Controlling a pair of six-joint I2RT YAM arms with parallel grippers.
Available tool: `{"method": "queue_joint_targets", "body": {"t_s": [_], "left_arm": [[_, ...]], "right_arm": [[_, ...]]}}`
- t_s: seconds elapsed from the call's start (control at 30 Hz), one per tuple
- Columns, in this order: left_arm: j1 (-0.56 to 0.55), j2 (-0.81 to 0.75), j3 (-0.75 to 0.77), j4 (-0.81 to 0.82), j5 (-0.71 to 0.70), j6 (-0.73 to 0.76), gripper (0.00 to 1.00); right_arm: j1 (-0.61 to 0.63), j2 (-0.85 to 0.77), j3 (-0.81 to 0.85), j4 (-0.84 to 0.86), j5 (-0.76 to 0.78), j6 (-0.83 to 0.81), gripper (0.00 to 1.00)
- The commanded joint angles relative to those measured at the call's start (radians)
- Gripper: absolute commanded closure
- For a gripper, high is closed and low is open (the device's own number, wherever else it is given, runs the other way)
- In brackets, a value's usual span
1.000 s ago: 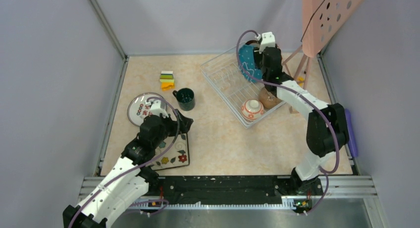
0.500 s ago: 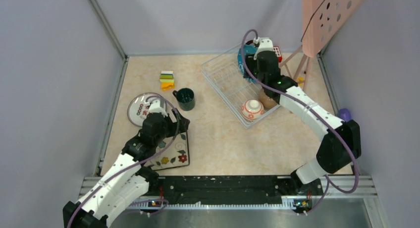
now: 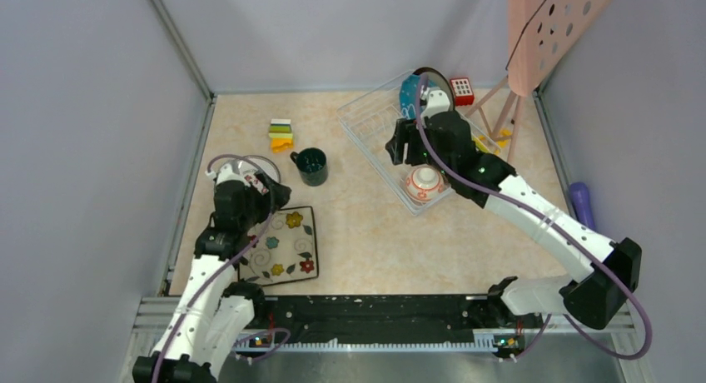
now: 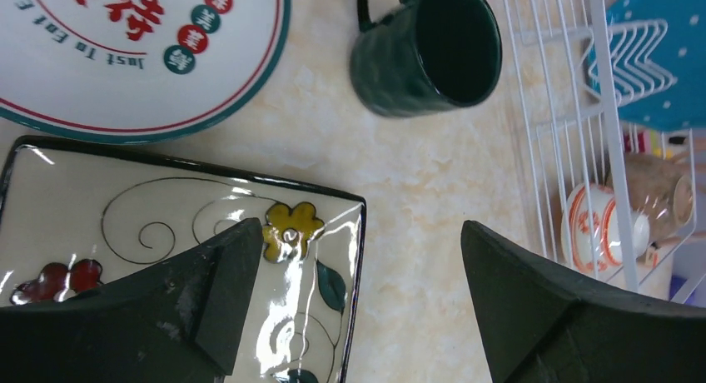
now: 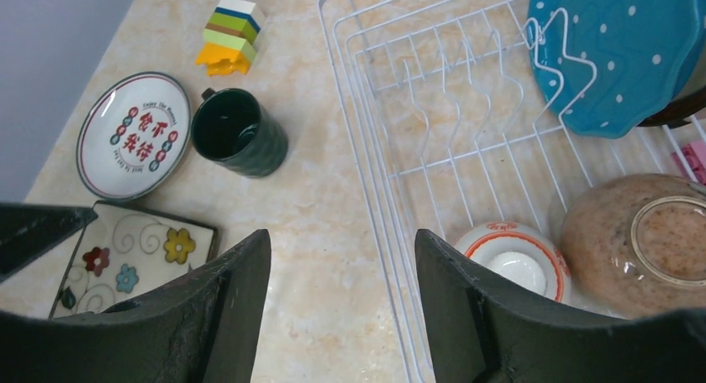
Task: Load the mixed dishes into the dish rack
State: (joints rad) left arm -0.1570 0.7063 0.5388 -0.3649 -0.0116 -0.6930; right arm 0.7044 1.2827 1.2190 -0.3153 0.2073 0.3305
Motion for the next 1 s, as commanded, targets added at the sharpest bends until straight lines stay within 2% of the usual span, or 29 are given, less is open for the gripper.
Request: {"method": "queue_joint_targets", "body": {"t_s": [0.0, 0.17, 0.3, 0.57, 0.77, 0.97], "left_arm": [[0.162, 0.019, 0.016, 0.072, 0.156, -0.075, 0.06], [0.364, 0.097, 0.021, 0.085, 0.217, -0.186, 0.02], [0.446, 0.178, 0.045, 0.083, 0.172, -0.253, 0.02], [0.456, 0.296, 0.087, 0.086, 0.03, -0.292, 0.04], [0.476, 0.349, 0.112, 0.037, -0.157, -0.302, 0.08], [0.503, 0.417, 0.121, 0.097, -0.25, -0.268, 0.09]], "right_arm": [[0.014, -0.044, -0.019, -0.042, -0.06, 0.048, 0.37], [0.015, -0.082, -0.058, -0.037, -0.12, 0.082, 0.36], [0.016, -0.088, -0.082, -0.018, -0.161, 0.09, 0.35], [0.016, -0.097, -0.093, 0.001, -0.184, 0.09, 0.35], [0.016, -0.122, -0.112, 0.023, -0.194, 0.093, 0.34], [0.017, -0.119, -0.115, 0.037, -0.204, 0.094, 0.34]]}}
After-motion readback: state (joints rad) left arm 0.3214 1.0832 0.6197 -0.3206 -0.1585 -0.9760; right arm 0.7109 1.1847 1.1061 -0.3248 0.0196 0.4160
